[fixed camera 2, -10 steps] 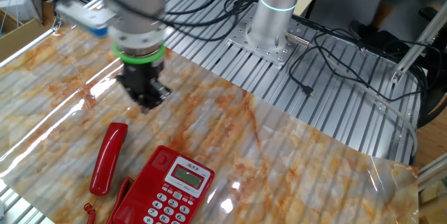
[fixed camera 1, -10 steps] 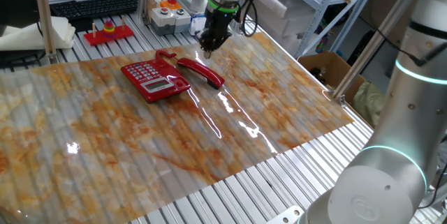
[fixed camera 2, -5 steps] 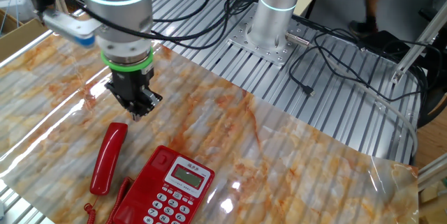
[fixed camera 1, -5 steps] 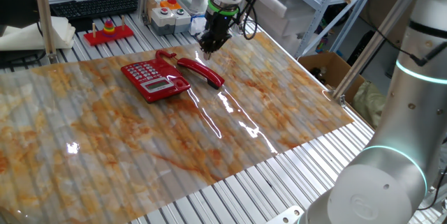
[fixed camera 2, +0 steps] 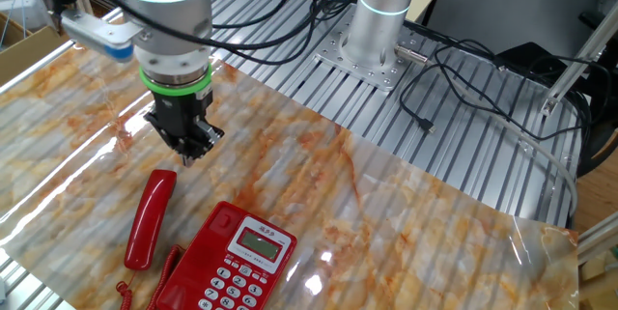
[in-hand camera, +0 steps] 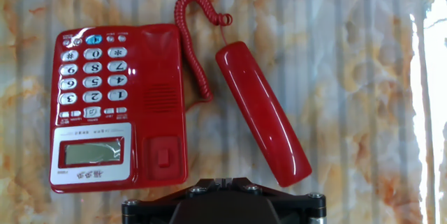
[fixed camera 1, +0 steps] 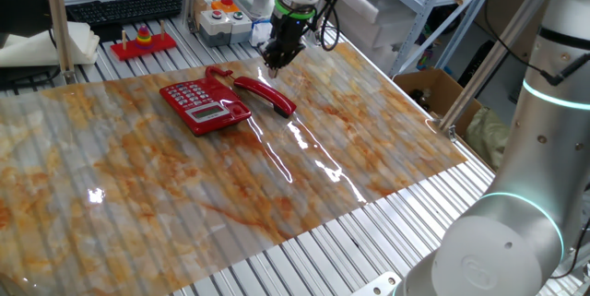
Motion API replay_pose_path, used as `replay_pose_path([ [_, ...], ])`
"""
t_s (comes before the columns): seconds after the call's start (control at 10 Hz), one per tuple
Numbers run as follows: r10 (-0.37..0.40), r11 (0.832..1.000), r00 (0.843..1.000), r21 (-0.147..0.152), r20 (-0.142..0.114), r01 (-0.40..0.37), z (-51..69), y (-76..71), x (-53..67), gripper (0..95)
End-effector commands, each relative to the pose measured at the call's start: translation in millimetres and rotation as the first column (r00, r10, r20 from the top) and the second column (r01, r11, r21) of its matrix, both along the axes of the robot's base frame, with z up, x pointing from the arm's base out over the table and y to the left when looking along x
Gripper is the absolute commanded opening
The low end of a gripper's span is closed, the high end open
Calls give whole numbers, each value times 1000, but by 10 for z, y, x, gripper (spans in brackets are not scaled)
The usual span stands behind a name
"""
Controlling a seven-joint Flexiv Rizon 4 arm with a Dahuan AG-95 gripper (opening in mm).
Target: Place the handset of the telephone on the corresponding phone cradle
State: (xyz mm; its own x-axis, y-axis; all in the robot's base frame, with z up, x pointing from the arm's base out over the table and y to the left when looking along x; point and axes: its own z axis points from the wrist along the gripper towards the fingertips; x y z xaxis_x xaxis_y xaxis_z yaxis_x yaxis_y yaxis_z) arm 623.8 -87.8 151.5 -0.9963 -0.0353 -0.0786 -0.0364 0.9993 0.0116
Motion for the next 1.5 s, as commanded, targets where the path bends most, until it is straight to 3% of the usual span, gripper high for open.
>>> replay_pose_path([
  [0.1, 6, 1000, 1000, 1, -1, -6, 8, -1, -6, 0],
  [0.5, 58, 998, 998, -4, -1, -58, 8, -1, -6, 0],
  [0.9, 63, 998, 998, -3, 2, -63, 8, -1, -6, 0],
  [1.2, 106, 994, 994, -12, 19, -106, 8, -1, -6, 0],
  [1.3, 137, 990, 990, -16, 31, -137, 8, -1, -6, 0],
  [1.4, 154, 988, 985, -26, 75, -153, 8, -1, -6, 0],
  [1.5, 150, 988, 985, -33, 81, -148, 8, -1, -6, 0],
])
